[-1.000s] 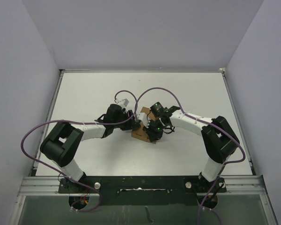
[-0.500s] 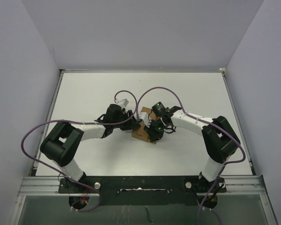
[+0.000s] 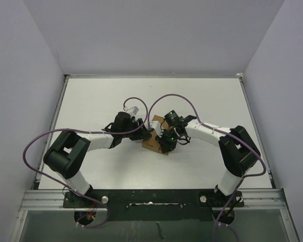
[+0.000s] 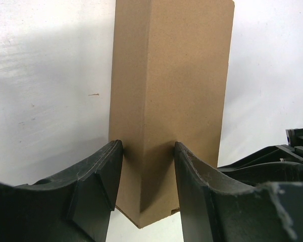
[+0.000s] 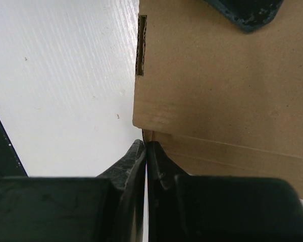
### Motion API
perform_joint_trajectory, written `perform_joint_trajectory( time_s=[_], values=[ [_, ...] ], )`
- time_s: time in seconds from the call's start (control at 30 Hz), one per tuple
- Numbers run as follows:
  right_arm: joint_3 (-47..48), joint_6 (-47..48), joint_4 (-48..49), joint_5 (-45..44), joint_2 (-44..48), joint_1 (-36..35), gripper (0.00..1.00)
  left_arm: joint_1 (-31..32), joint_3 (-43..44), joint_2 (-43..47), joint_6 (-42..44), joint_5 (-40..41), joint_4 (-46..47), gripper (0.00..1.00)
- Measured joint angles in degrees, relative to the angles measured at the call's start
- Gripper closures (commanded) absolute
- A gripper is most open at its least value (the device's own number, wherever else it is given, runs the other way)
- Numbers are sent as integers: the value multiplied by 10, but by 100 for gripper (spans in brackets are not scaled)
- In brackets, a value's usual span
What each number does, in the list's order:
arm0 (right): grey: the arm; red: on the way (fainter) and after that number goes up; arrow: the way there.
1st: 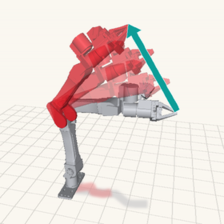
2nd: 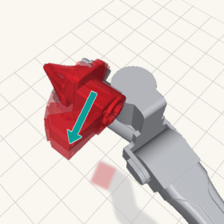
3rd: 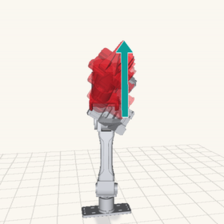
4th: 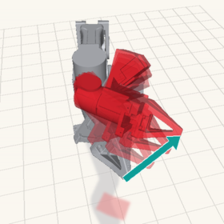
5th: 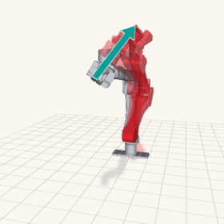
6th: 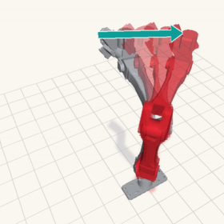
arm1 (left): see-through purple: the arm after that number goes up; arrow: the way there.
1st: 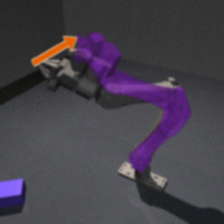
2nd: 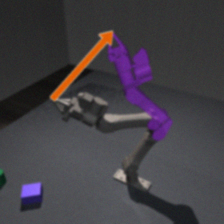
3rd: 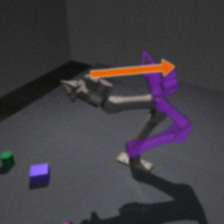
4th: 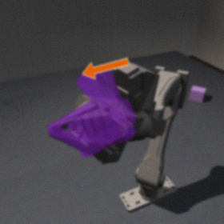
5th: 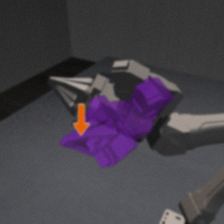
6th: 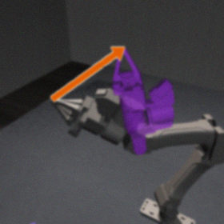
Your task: Fold the paper box
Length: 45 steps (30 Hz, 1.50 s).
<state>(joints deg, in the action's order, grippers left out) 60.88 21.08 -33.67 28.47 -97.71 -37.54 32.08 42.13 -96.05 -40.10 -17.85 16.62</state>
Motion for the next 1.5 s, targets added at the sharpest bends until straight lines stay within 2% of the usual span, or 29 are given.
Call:
perform_joint_trajectory(
  time_s=[0.3,0.77,1.1,1.5],
  values=[
    [3,-18,0,-4,0,0,100,0,-4,0,-3,0,8,58],
    [49,-12,-54,-3,-25,-2,100,-2,-6,0,-10,-2,12,58],
    [5,-11,-9,12,-8,4,100,-5,-6,0,-10,-10,11,59],
    [2,-52,6,15,-5,10,100,-7,-7,0,-10,-12,10,59]
  ],
)
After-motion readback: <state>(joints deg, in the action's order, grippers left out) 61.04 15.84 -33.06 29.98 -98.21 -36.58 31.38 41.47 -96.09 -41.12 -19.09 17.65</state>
